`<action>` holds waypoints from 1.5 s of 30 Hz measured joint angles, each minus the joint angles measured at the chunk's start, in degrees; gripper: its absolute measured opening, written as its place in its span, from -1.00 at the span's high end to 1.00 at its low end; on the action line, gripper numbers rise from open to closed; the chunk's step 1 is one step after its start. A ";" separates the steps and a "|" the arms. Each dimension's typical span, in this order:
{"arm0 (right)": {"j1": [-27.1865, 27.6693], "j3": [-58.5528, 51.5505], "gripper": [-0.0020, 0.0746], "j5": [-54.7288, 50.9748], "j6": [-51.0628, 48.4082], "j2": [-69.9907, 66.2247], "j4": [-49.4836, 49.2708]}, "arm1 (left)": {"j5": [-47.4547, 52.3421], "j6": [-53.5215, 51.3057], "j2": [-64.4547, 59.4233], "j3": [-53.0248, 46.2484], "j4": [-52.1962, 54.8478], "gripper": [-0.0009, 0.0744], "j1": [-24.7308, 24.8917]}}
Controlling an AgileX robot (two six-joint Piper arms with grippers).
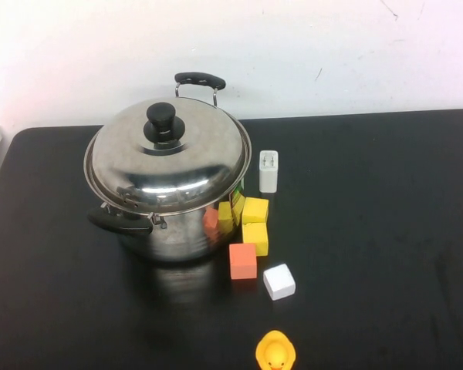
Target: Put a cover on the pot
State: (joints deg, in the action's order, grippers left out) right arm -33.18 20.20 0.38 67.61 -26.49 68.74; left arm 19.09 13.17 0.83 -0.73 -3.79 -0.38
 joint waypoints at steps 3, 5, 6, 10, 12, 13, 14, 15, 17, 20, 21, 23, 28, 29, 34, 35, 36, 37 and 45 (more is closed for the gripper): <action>0.00 -0.39 0.93 -6.88 -38.02 1.56 -36.54 | 0.00 0.00 0.00 0.00 0.00 0.98 0.00; 0.12 -0.61 0.93 -12.54 -58.94 3.44 -58.78 | 0.00 0.00 0.00 0.00 0.00 0.98 0.00; 0.24 -0.75 0.93 -14.55 -65.41 4.41 -65.86 | 0.00 0.00 0.00 0.00 0.00 0.98 0.00; 2.15 -3.73 0.93 -14.81 -80.64 7.26 -81.42 | 0.00 0.00 0.00 0.00 0.00 0.98 0.00; 4.61 -6.72 0.93 -11.65 -82.72 8.60 -82.70 | 0.00 0.00 0.00 0.00 0.00 0.98 0.00; 6.37 -8.34 0.93 -10.16 -82.93 9.54 -82.83 | 0.00 0.00 0.00 0.00 0.00 0.98 0.00; 8.24 -9.93 0.93 -9.27 -82.76 10.76 -82.97 | 0.00 0.00 0.00 0.00 0.00 0.98 0.00; 10.20 -11.51 0.93 -8.79 -82.10 12.35 -83.09 | 0.00 0.00 0.00 0.00 0.00 0.98 0.00; 14.52 -14.09 0.93 -8.14 -80.38 15.99 -83.07 | 0.00 0.00 0.00 0.00 0.00 0.98 0.00; 21.40 -17.74 0.93 -6.99 -75.79 20.89 -79.41 | 0.00 0.00 0.00 0.00 0.00 0.98 0.00; 23.97 -18.94 0.93 -6.71 -73.46 22.52 -77.45 | 0.00 0.00 0.00 0.00 0.00 0.98 0.00; 28.49 -20.78 0.93 -6.47 -68.46 25.24 -73.48 | 0.00 0.00 0.00 0.00 0.00 0.98 0.00; 37.31 -21.78 0.93 -6.99 -63.26 27.17 -68.74 | 0.00 0.00 0.00 0.00 0.00 0.98 0.00; 38.00 -21.78 0.93 -7.45 -63.00 27.17 -68.74 | 0.00 0.00 0.00 0.00 0.00 0.98 0.00; 37.01 -21.78 0.93 -10.18 -61.65 27.17 -67.83 | 0.00 0.18 0.00 0.00 0.00 0.98 0.00; 36.09 -21.78 0.93 -10.98 -60.77 27.17 -67.54 | 0.00 0.14 0.00 0.00 0.00 0.98 0.00; 35.07 -21.78 0.93 -11.69 -59.66 27.17 -66.93 | 0.00 0.14 0.00 0.00 0.00 0.98 0.00; 34.04 -21.78 0.93 -12.08 -58.64 27.17 -66.00 | 0.00 0.14 0.00 0.00 0.00 0.98 0.00; 31.06 -21.78 0.94 -16.06 -50.36 27.17 -59.97 | 0.00 0.14 0.00 0.00 0.00 0.98 0.00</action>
State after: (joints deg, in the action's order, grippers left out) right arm -2.13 -1.58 -15.68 17.25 0.68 8.78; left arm 19.09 13.30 0.83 -0.73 -3.79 -0.38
